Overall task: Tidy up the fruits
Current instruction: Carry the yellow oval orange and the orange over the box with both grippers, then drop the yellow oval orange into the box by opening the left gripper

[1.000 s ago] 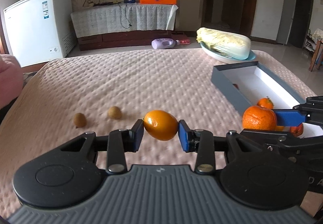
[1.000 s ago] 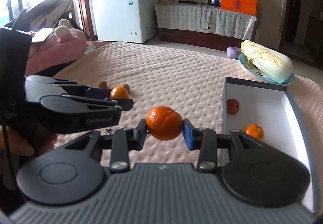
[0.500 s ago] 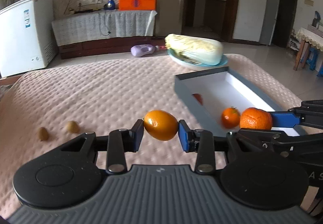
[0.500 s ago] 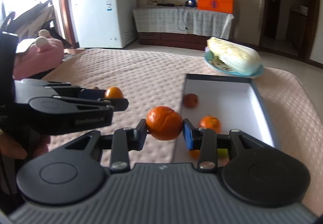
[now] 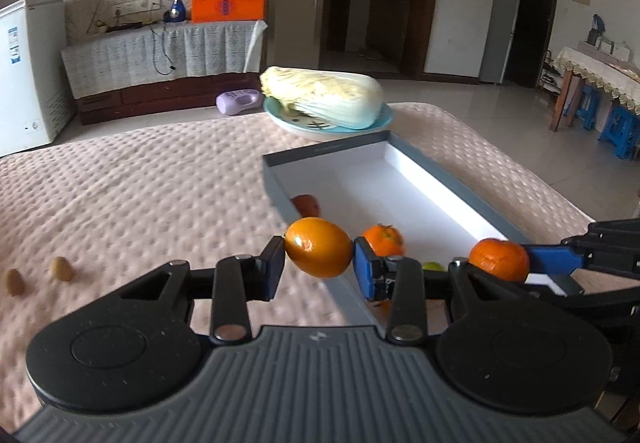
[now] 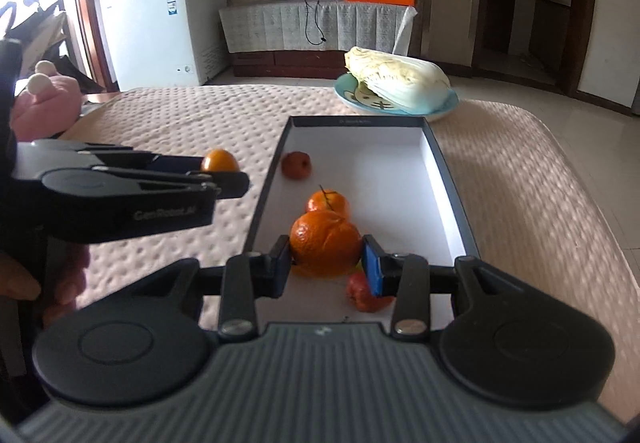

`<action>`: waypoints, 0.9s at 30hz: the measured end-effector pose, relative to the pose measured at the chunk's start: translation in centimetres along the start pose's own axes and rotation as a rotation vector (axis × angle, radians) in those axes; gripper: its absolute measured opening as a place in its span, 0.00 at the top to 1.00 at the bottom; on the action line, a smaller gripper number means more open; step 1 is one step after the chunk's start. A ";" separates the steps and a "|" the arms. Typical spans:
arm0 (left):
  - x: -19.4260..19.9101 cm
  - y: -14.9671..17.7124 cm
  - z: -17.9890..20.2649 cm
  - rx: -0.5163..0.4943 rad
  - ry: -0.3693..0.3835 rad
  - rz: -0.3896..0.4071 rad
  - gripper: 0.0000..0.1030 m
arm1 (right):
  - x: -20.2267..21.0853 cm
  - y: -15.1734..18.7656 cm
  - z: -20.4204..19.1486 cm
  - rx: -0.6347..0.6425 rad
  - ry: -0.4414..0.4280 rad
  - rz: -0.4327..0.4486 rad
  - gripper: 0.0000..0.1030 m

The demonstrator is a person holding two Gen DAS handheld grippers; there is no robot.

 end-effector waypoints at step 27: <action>-5.1 -1.7 3.6 -0.042 0.055 -0.006 0.57 | -0.6 0.5 0.2 -0.005 -0.002 -0.036 0.61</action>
Point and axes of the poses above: each gripper's, at about its wrist camera, not at the fingertips, and x roughly against the way its jaws point, z to its right, y to its underside, the point moved 9 cm from there along -x, roughly the way its jaws point, and after that the axes turned 1 degree about -z, right-handed, at the moved point
